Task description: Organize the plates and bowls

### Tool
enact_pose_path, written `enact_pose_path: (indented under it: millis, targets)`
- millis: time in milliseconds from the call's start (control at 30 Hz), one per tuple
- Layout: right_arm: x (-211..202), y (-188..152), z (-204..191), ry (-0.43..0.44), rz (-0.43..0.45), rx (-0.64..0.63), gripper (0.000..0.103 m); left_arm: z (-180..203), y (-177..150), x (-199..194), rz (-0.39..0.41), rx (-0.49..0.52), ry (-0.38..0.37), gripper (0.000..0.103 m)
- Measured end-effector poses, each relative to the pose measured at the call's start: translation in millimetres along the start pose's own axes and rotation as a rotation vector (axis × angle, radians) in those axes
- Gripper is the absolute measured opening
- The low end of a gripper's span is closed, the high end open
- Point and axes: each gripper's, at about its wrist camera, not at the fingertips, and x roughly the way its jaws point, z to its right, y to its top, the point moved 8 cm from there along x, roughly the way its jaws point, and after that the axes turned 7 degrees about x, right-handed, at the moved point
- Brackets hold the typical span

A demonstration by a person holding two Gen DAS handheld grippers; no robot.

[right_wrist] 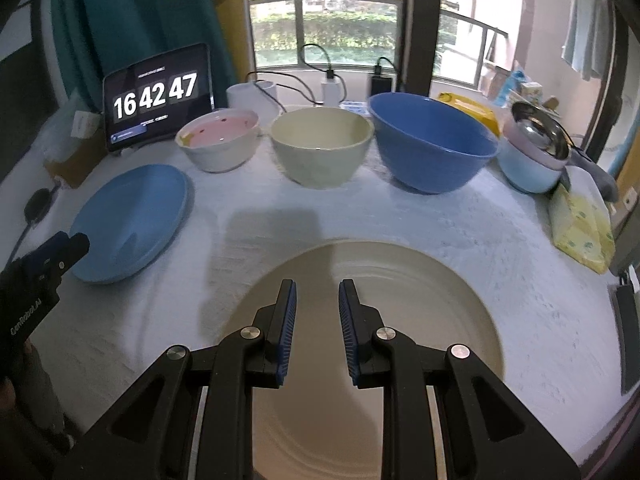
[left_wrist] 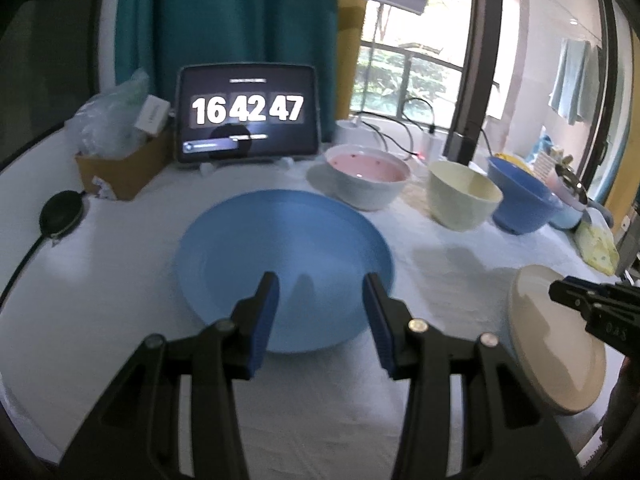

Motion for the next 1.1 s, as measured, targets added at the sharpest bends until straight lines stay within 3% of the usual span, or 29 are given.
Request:
enact_pose_path:
  millis: [1100]
  targets:
    - [46.1,17.1,-113.3,0.095,-0.043,-0.107,0.023,-114.6,2.2,15.7,0.007,-0.060,0.150,0.045]
